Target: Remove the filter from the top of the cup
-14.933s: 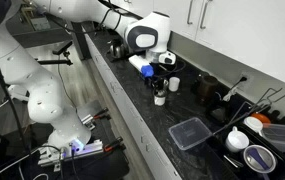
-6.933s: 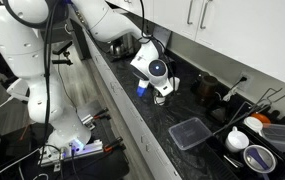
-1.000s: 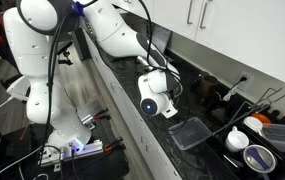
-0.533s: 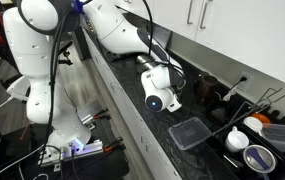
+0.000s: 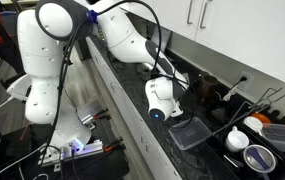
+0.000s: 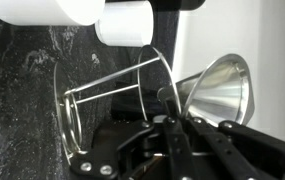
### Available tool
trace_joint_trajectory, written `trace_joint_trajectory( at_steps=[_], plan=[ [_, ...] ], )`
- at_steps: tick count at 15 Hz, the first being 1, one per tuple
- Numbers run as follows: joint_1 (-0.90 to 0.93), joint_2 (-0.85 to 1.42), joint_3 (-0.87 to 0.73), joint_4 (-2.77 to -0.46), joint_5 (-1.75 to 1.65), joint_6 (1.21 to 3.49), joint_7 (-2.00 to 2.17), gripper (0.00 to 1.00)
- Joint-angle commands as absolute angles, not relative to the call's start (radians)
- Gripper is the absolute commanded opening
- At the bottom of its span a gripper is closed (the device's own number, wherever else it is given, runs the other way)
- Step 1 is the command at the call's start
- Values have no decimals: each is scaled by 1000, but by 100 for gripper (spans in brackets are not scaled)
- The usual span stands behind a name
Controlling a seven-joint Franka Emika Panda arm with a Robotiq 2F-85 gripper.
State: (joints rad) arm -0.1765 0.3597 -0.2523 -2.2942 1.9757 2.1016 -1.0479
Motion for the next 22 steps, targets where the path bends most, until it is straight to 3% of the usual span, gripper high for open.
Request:
trace_joint_trajectory(
  at_steps=[1, 22],
  plan=[
    [-206, 418, -259, -2261, 1993, 2027, -1029, 1],
    [-226, 488, -302, -2292, 1971, 1967, -1066, 1]
  ],
)
